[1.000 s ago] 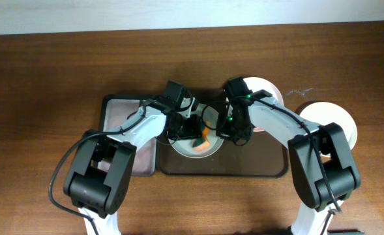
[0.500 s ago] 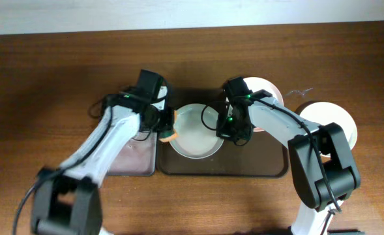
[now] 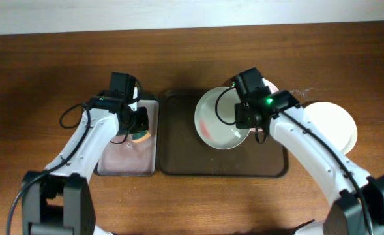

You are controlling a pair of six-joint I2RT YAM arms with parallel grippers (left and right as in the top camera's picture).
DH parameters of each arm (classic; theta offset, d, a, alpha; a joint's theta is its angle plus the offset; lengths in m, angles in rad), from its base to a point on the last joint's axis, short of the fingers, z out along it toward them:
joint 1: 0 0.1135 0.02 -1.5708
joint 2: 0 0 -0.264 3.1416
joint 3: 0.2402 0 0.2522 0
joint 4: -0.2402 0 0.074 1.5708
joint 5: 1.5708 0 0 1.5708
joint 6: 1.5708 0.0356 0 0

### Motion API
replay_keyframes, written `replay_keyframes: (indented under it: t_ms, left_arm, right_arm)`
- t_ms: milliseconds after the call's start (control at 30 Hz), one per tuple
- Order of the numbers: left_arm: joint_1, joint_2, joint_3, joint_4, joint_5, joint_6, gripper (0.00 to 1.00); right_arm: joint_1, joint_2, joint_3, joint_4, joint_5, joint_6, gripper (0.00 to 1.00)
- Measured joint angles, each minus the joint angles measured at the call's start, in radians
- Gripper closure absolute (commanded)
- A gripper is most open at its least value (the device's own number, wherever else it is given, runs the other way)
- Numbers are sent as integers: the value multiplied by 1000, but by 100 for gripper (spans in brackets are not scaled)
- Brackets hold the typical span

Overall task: Clean dirty plates on tray and stack at the side
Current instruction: 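Carry the pale green plate right and stack it on the white plate, then grasp the pink plate rim with the right gripper and pull it center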

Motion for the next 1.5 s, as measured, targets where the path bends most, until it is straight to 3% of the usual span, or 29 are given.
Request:
replay_keyframes:
  t_ms: [300,533,633,900,1033,1167,1267,1333,1500]
  left_arm:
    - [0,54,-4,32,0,0,100]
    - [0,54,-4,32,0,0,100]
    - [0,54,-4,32,0,0,100]
    - [0,54,-4,31,0,0,100]
    - [0,54,-4,32,0,0,100]
    - [0,54,-4,32,0,2,100]
    - [0,54,-4,32,0,3,100]
    - [0,54,-4,32,0,3,100]
    - [0,54,-4,32,0,3,100]
  right_arm:
    - [334,-39,1,29,600,-32,96]
    - [314,-39,1,26,728,36,96]
    - [191,-40,2,1,595,102,96]
    - [-413,-42,4,-47,13,184,96]
    - [-690,-43,4,-71,-116,190,96]
    - [-875,-43,-19,-72,-165,191,96]
    - [-935,-43,-20,-72,-175,187,73]
    - [-935,-43,-20,-69,-185,184,47]
    - [-925,-43,-21,3,-360,130,39]
